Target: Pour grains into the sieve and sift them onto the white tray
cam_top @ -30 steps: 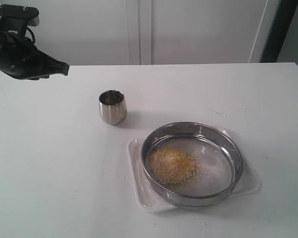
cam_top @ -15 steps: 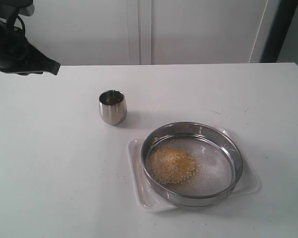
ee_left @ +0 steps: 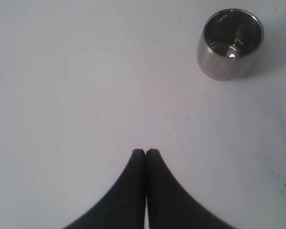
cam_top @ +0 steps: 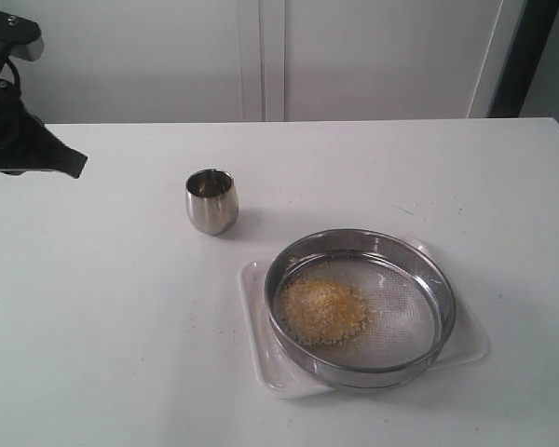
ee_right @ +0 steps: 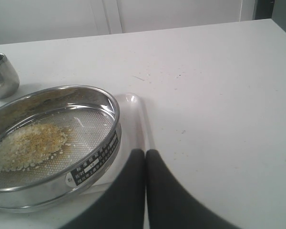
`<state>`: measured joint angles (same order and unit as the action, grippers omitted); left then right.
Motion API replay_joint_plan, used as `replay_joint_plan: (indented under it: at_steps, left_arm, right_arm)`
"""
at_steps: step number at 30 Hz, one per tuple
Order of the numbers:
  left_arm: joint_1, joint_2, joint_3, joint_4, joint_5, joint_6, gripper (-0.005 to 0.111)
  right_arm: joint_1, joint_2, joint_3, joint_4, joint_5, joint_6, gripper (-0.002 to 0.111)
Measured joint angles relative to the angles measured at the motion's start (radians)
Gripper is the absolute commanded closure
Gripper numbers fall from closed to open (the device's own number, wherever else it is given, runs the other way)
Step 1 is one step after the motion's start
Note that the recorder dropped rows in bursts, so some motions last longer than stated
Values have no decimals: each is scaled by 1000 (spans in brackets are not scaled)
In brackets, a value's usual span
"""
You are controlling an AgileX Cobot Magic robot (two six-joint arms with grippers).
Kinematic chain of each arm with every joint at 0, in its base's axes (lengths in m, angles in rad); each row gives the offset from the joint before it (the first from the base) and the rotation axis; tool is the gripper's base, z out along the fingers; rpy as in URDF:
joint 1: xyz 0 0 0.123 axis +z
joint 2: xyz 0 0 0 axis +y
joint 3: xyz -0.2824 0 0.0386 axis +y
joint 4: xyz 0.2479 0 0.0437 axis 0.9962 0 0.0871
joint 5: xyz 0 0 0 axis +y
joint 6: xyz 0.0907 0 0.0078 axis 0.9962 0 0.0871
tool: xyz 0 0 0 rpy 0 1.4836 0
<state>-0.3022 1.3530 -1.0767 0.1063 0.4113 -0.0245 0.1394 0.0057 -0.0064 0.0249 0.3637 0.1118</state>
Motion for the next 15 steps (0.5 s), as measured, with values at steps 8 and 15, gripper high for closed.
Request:
replay_joint_plan:
  at_steps: [8,15]
  left_arm:
    - [128,-173,125,6,4,-71,107]
    - [229,-373,274,12,19,-90,107]
  right_arm:
    - [0,0,0,0,0,0,108]
    - [0,0,0,0,0,0,108]
